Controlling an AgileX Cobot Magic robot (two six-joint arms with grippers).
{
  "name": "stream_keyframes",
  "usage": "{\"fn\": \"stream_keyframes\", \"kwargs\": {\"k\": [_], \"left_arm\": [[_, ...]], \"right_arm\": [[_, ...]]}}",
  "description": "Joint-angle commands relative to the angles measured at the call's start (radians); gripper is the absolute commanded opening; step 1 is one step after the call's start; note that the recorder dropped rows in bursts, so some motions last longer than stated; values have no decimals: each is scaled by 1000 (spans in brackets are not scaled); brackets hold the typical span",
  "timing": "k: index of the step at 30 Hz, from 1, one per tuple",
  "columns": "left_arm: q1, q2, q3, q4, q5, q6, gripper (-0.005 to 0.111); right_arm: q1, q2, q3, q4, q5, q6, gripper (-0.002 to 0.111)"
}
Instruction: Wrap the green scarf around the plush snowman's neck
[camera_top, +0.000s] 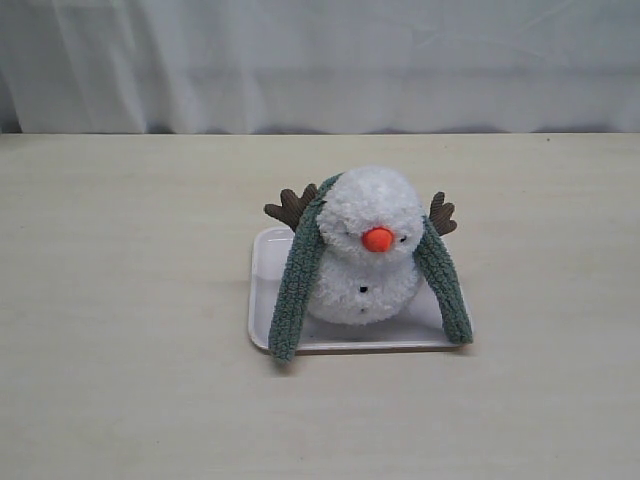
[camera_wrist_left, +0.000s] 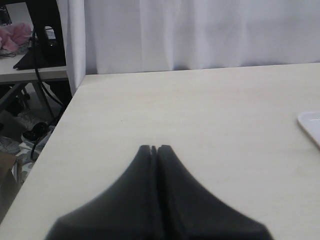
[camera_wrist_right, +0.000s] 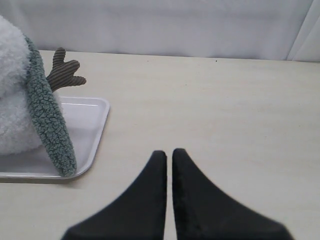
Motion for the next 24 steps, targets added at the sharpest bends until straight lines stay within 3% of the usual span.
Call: {"fn": "stream_keyframes", "kwargs": {"k": [1,24], "left_arm": [[-24,-3,4,-1,-5,-1,0],[-48,-3,4,2,-5,-1,0]], "right_arm": [[-4,-4,4,1,0,6,4],[-4,-4,4,1,0,6,4]]}}
